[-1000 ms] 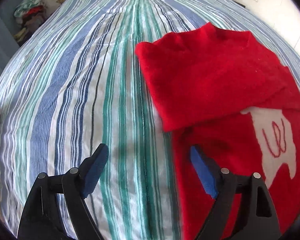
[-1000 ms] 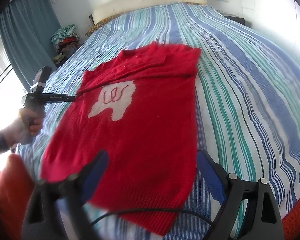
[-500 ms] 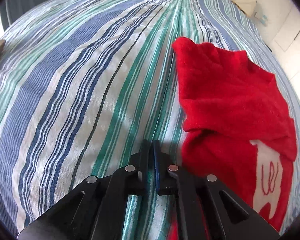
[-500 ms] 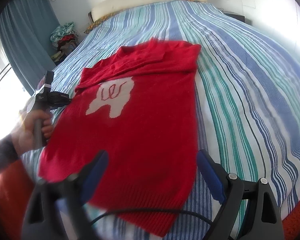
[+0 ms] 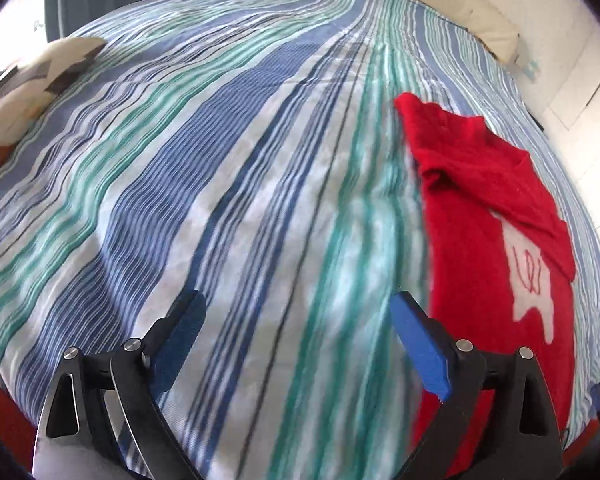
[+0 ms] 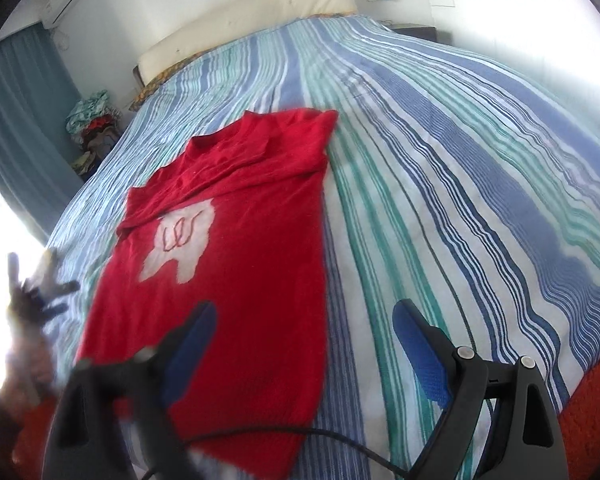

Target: Fold small clothes

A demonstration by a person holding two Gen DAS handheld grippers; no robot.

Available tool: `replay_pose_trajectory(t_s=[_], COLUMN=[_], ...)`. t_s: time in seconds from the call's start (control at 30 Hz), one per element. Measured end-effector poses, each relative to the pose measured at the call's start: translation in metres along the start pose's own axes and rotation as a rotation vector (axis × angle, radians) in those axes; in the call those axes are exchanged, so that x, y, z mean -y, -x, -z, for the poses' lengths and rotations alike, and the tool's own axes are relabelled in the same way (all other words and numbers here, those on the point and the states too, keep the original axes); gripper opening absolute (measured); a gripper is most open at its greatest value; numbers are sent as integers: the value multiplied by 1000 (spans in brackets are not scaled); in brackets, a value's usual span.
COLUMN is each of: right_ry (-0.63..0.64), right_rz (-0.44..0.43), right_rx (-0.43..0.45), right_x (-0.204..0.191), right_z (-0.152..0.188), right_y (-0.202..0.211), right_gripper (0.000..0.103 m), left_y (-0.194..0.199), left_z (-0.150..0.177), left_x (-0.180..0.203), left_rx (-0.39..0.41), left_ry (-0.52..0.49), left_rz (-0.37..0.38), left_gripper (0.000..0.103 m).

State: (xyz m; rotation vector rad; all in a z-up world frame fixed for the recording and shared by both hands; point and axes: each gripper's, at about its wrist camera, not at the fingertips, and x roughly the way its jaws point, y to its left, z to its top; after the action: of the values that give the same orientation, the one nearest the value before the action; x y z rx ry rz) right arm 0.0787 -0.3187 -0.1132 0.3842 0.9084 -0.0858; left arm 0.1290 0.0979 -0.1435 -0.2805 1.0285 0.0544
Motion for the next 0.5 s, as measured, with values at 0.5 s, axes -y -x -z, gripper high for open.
replay_pose_trajectory(t_s=[0.5], right_ry=[38], right_rz=[40], right_rx=[-61], right_x=[-5], right_z=[12], right_y=[-14], right_gripper=[89], left_y=[-39], left_z=[8], left_x=[9], left_rx=[10], left_ry=[-70], left_rz=[-135], left_gripper=[103])
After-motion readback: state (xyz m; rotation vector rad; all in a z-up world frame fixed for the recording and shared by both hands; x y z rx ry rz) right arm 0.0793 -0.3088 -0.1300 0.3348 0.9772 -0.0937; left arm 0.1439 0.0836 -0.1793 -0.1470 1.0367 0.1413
